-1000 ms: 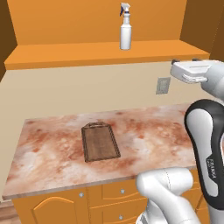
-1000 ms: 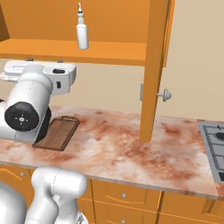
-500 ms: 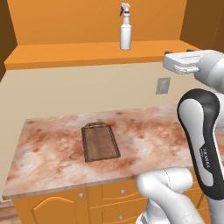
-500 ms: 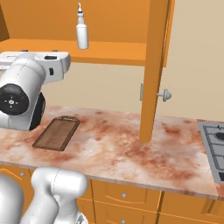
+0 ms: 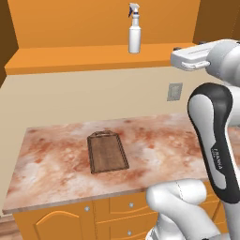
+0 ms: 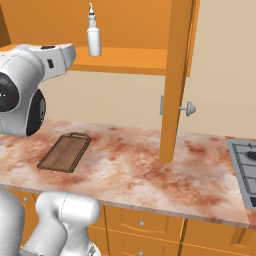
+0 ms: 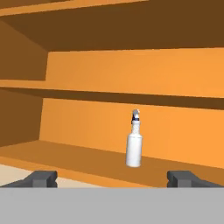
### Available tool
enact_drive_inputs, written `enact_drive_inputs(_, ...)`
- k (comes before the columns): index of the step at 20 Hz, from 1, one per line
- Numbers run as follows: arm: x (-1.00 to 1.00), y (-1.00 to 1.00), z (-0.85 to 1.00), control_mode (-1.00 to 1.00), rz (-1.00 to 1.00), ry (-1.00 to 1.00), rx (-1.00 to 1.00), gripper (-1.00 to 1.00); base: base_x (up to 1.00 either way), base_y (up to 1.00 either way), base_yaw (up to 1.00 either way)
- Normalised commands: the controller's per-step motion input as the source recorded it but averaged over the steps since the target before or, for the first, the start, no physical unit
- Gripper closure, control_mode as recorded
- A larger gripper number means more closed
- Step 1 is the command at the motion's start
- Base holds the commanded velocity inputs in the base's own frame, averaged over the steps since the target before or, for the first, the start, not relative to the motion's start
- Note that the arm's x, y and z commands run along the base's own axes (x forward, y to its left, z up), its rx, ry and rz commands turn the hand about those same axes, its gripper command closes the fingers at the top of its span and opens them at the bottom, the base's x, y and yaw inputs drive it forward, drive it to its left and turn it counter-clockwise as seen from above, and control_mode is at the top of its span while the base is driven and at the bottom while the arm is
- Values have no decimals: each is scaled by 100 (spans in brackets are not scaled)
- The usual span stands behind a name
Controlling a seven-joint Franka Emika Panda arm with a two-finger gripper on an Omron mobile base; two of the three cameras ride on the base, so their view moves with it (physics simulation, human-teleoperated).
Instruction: Grab the spray bottle from the cabinet, then place it next to the cutting board for sanitizing. Then grab the dish brush from the countertop next to the sink and place it next to the cutting board.
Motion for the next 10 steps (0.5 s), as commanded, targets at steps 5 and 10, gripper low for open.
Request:
enact_drive_inputs(5,35,0,0,-100,-7,0,-3,-100,0,0,0)
enact_drive_inputs(10,46,0,0,-100,-1,0,0,-100,0,0,0)
